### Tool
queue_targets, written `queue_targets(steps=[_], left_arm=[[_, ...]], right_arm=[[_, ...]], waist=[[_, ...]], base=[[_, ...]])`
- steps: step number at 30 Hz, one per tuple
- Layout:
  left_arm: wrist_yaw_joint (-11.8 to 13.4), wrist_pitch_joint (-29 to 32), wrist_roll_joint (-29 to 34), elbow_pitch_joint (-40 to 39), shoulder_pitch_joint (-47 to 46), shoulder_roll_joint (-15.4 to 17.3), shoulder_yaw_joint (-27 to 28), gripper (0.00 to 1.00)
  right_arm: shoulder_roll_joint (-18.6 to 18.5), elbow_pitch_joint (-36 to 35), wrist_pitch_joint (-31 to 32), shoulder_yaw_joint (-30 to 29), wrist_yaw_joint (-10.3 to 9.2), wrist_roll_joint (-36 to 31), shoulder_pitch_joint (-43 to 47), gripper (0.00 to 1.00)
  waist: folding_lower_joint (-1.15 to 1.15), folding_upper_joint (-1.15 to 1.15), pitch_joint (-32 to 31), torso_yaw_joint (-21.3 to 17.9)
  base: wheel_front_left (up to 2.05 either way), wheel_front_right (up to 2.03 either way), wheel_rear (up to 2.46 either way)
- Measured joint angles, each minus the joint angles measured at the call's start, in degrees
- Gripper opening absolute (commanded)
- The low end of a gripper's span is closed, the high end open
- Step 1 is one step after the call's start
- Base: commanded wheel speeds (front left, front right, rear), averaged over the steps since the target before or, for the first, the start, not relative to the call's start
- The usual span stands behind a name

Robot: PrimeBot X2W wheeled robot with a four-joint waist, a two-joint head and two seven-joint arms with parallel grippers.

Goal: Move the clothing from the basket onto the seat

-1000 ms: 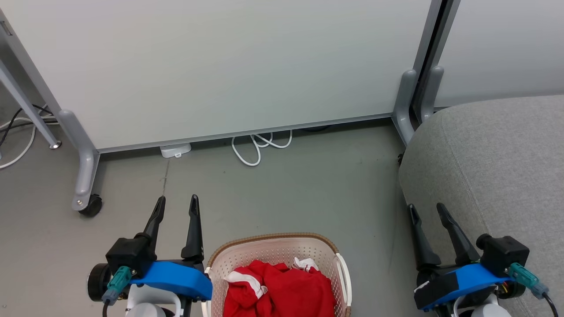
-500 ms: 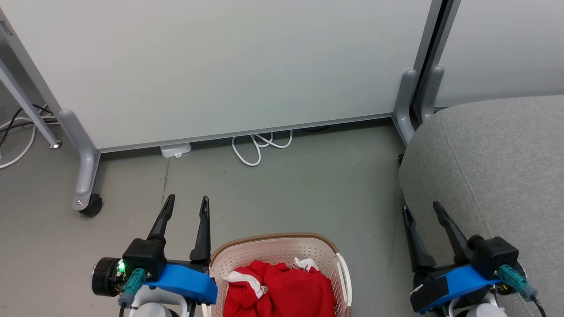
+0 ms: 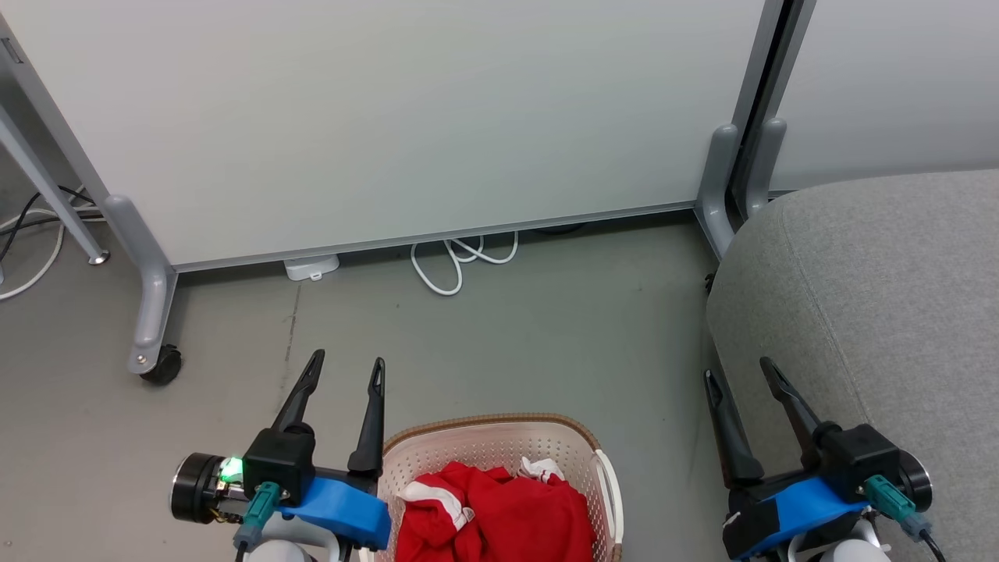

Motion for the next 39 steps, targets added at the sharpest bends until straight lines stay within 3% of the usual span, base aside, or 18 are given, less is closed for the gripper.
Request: queue_targets(steps=[24, 32, 39], left_arm=[[-1.9, -0.3, 1.4, 3.8, -1.8, -0.2, -0.3, 1.00], [-2.9, -0.3, 2.5, 10.7, -7.8, 2.3, -4.2, 1.00], [-3.2, -0.3, 3.4, 18.5, -15.6, 5.5, -10.8, 1.00]], right_arm=[[0.0, 0.6, -0.3, 0.5, 0.00, -1.3, -0.9, 1.00], [0.0, -0.2, -0.3, 0.9, 0.00, -1.3, -3.2, 1.00], [-0.1, -0.9, -0.4, 1.5, 0.00, -0.6, -6.9, 1.00]], waist=[[0.00, 0.00, 0.9, -0.4], [0.00, 0.00, 4.5, -2.0], [0.01, 0.00, 10.6, -4.3]], base=[[0.00, 0.00, 0.00], [0.00, 0.00, 0.00], [0.00, 0.00, 0.00]])
